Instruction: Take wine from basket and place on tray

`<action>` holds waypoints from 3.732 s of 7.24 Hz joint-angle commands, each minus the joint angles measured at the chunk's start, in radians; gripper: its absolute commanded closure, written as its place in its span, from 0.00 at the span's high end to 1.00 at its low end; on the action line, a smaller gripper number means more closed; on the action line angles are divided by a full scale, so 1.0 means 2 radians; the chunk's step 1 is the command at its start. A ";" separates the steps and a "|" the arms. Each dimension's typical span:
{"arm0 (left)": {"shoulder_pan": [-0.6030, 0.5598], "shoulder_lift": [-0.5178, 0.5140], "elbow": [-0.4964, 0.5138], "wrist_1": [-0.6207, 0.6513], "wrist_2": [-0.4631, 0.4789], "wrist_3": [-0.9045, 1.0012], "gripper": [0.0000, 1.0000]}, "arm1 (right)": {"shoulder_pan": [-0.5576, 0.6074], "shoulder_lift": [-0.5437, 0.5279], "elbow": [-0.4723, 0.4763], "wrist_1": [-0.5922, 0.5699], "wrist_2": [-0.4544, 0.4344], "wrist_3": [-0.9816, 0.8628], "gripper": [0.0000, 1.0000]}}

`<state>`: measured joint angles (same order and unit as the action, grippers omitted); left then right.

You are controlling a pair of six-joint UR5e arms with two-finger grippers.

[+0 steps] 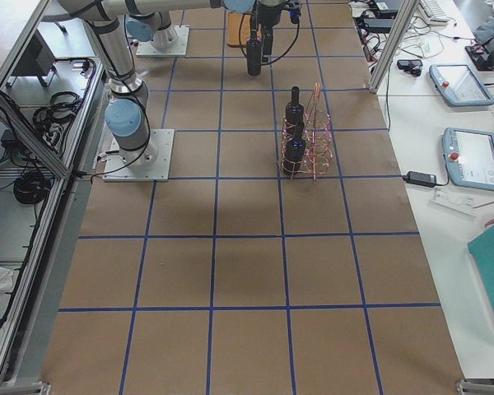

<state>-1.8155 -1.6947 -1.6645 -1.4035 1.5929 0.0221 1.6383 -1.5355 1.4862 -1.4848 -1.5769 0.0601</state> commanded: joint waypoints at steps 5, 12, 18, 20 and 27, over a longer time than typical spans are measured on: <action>0.193 0.040 0.022 -0.054 0.027 0.213 0.00 | 0.001 0.001 0.001 -0.008 0.001 -0.002 1.00; 0.332 0.039 -0.032 -0.048 0.034 0.331 0.00 | 0.001 0.001 0.002 -0.014 0.000 0.000 1.00; 0.334 0.023 -0.034 -0.039 0.036 0.330 0.00 | 0.001 0.000 0.002 -0.014 0.001 0.000 1.00; 0.334 0.024 -0.034 -0.041 0.036 0.321 0.86 | 0.001 0.001 0.002 -0.015 0.001 0.001 1.00; 0.255 0.073 0.012 -0.074 0.043 0.144 1.00 | 0.001 0.001 0.003 -0.012 0.000 -0.002 1.00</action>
<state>-1.2385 -1.5732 -1.6499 -1.5510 1.6858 0.4007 1.6398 -1.5347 1.4923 -1.5095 -1.5776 0.0553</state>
